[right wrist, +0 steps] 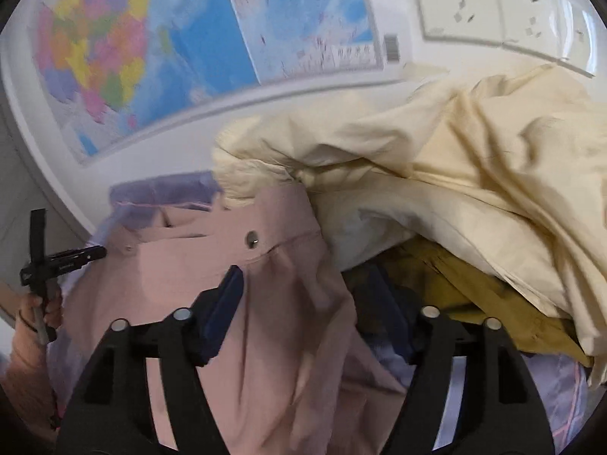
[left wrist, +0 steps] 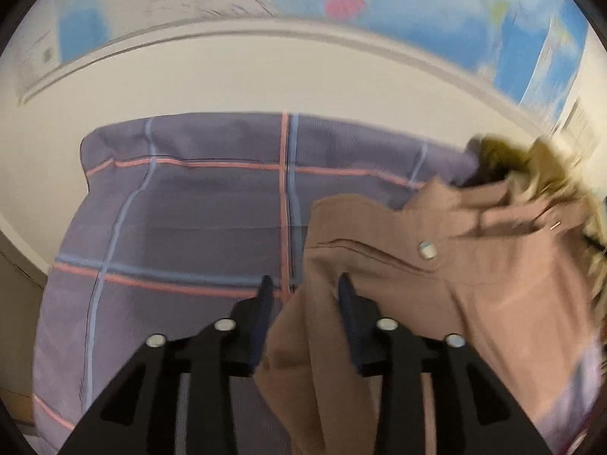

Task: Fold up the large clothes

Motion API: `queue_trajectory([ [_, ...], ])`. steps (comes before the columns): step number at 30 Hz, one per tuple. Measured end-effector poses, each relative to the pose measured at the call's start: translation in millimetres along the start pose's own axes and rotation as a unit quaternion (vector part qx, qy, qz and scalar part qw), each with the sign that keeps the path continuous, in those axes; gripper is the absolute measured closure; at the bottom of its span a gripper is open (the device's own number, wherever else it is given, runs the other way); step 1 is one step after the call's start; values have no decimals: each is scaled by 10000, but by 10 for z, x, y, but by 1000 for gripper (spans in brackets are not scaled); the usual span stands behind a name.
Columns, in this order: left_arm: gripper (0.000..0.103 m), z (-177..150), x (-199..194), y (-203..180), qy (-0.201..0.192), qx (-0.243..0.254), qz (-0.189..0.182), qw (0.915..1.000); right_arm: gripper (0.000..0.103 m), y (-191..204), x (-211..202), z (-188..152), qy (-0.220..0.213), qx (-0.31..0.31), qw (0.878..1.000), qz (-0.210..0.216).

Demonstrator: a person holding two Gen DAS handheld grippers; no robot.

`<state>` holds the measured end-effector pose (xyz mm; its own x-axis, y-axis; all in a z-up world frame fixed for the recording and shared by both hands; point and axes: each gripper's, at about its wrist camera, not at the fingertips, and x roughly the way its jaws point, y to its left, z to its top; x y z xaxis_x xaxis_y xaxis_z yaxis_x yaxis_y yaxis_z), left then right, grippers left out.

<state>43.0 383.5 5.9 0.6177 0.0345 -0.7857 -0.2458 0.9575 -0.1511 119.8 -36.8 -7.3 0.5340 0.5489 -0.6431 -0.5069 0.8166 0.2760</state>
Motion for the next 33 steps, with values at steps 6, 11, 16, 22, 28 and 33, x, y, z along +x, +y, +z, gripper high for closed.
queue_trajectory([
  [6,39,-524,-530,215,-158,-443,-581,9972,15,-256,-319,-635,220,644,9949,740],
  [11,35,-1041,-571,112,217,-706,-1394,9875,7,-233,-316,-1121,458,813,9916,892],
  [16,24,-1283,-457,-192,311,-692,-1862,9796,5,-115,-175,-1186,353,816,9902,1073],
  [22,24,-1220,-177,-533,263,-709,-1597,9843,51,-2,16,-1082,239,760,9904,1132],
  [28,86,-1165,-353,-455,95,-1128,-1580,9809,98,50,-256,-1010,202,893,9786,1845],
  [33,89,-1290,-803,-391,-49,-1038,-1994,9744,98,226,-844,-1050,177,529,9772,2049],
])
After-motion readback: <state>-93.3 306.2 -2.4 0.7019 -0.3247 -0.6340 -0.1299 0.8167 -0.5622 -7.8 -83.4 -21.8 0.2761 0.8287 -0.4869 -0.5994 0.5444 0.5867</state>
